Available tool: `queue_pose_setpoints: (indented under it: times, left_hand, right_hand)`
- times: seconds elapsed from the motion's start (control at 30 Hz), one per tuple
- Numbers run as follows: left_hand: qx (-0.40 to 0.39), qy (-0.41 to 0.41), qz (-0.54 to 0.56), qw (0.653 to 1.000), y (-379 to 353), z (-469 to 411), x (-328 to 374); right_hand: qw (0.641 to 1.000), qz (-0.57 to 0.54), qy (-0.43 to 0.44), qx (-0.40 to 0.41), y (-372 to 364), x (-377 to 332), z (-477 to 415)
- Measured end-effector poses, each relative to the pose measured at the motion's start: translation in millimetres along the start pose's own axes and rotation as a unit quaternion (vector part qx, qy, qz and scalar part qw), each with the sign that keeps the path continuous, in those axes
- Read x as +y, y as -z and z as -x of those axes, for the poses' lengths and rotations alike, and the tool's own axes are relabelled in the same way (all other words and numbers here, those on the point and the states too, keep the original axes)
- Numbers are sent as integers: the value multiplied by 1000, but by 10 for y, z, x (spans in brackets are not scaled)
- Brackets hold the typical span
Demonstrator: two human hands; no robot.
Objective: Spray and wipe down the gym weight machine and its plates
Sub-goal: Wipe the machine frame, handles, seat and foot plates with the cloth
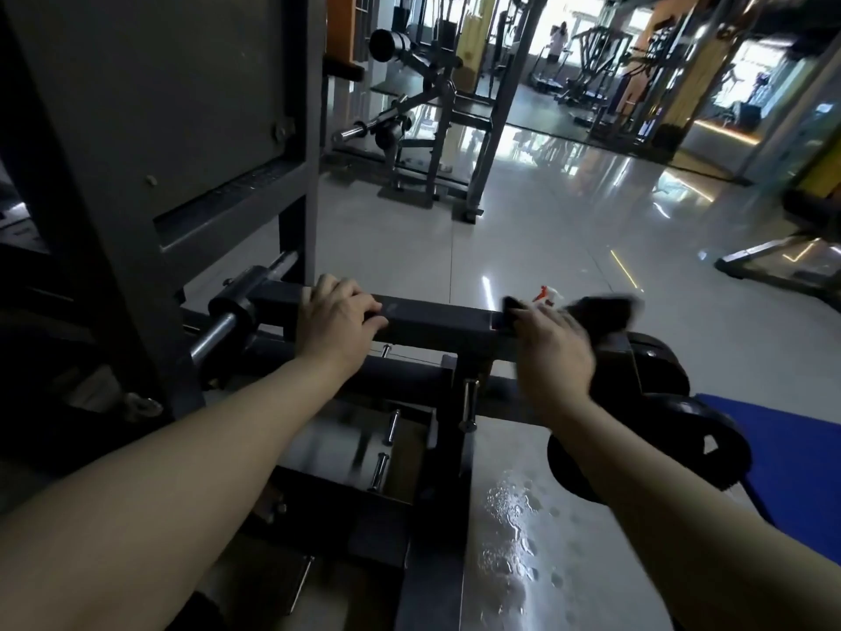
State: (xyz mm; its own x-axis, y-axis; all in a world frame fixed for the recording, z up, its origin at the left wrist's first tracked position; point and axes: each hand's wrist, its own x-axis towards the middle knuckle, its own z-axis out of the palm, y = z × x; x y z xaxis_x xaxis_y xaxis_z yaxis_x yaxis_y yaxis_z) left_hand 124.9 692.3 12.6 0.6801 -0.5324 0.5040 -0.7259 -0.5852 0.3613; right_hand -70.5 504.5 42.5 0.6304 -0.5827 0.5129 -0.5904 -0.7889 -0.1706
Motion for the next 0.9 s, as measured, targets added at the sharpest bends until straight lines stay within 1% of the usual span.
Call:
queue_pose_setpoints:
  times: [0.13,0.17,0.2,0.23,0.27,0.3,0.33,0.4,0.47,0.5,0.53,0.6,0.7,0.73,0.77,0.8,0.9]
  left_hand:
    - [-6,11,-2,1000,14,23,31]
    - [-11,15,-1,1000,33,43,51]
    - [-19,18,1,1000,61,65,85]
    - [-26,19,6,999,102,88,139]
    - [-31,24,22,999,144,108,214]
    - [-37,34,60,997,187,122,307]
    - [-42,50,127,990,236,130,415]
    - [-62,96,283,952,332,148,645]
    - [-93,129,379,912,437,183,838]
    - [-101,132,402,901,448,211,895]
    - [-105,137,409,896,444,243,930]
    - [-96,144,398,901,455,295,929]
    - [-68,148,380,911,456,310,816]
    - [-61,152,376,912,473,306,776]
    - [-52,157,371,914,490,297,741]
    - [-45,163,367,915,498,285,701]
    - [-31,184,350,918,518,270,551]
  right_hand:
    - [995,-64,37,-61,-152,-663,-49]
    - [993,-81,30,-86,-104,-733,-71]
    - [987,-114,5,-109,-21,-749,-117]
    - [977,-170,-32,-123,89,-735,-170]
    - [960,-240,-71,-123,208,-708,-209]
    - [940,-305,-106,-109,332,-680,-222]
    - [918,-363,-133,-83,444,-671,-219]
    - [876,-448,-173,-50,591,-695,-173]
    - [825,-519,-213,-65,627,-744,-80]
    - [805,-542,-230,-72,627,-774,-44]
    - [792,-553,-245,-77,631,-811,-22]
    - [772,-566,-276,-89,620,-879,0]
    - [700,-630,-312,-125,553,-1005,26]
    - [688,-642,-311,-133,530,-1054,40]
    - [692,-640,-305,-136,516,-1105,43]
    - [709,-628,-291,-137,513,-1145,40]
    - [786,-560,-213,-153,518,-1170,29]
